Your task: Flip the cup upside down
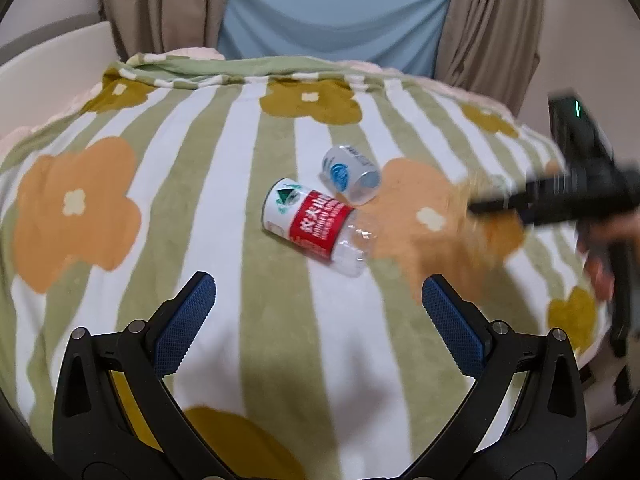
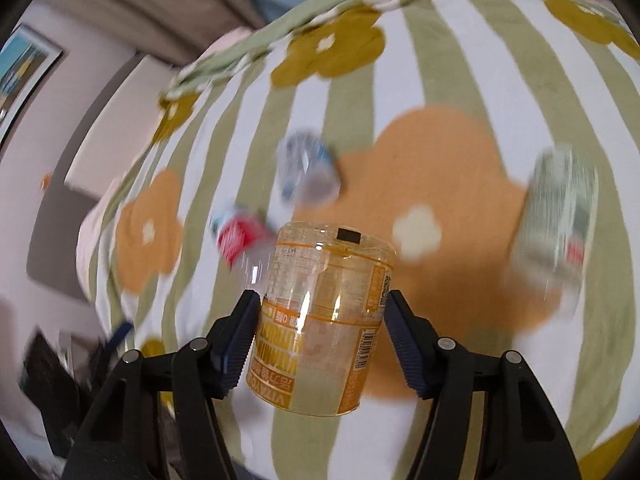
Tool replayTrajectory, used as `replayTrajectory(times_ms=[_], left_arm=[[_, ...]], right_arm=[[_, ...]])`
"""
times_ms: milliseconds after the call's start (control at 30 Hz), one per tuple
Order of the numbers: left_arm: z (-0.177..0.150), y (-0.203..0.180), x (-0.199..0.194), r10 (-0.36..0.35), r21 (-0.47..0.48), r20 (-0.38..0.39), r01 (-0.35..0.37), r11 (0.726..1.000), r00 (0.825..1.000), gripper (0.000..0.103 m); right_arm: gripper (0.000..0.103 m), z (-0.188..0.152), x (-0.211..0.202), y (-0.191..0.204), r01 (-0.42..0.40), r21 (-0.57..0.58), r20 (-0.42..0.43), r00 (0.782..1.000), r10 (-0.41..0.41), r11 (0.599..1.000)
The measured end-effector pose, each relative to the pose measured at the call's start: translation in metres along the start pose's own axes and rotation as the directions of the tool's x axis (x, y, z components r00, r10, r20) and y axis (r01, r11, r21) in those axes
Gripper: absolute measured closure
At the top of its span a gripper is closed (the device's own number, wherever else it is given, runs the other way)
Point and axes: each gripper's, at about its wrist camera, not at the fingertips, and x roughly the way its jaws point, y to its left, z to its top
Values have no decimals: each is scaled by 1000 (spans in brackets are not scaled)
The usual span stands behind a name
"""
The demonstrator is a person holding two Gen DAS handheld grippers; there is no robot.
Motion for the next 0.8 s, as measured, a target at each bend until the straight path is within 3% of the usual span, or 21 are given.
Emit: replayTrajectory(times_ms=[133,267,400,733,767,800], left_arm=[[-8,-6,-16,-18,-41,21,19,999,1000,0],[-17,-14,-26,-18,-54,27,20,998,999,0],[-25,-18,-33,-7,-49,20,8,999,1000,0],[-28,-24,-39,3,-14,11,-2,1000,1000,0],[-28,-24,-40,5,-9,12,-5,1000,1000,0],[-27,-24,-40,6,-6,11,-6,1000,1000,0]], right_arm=[[43,-42,7,-5,15,28,-11,1000,-15,1000],[43,-66,17,-22,-13,158,38,999,7,987],[43,-73,23,-29,16,205,75,997,-32,979],[41,-87,34,-45,50,287,36,997,-64,957],[30,-86,35,-46,57,300,25,997,-68,952],[11,-87,35,-48,67,310,11,997,-75,948]])
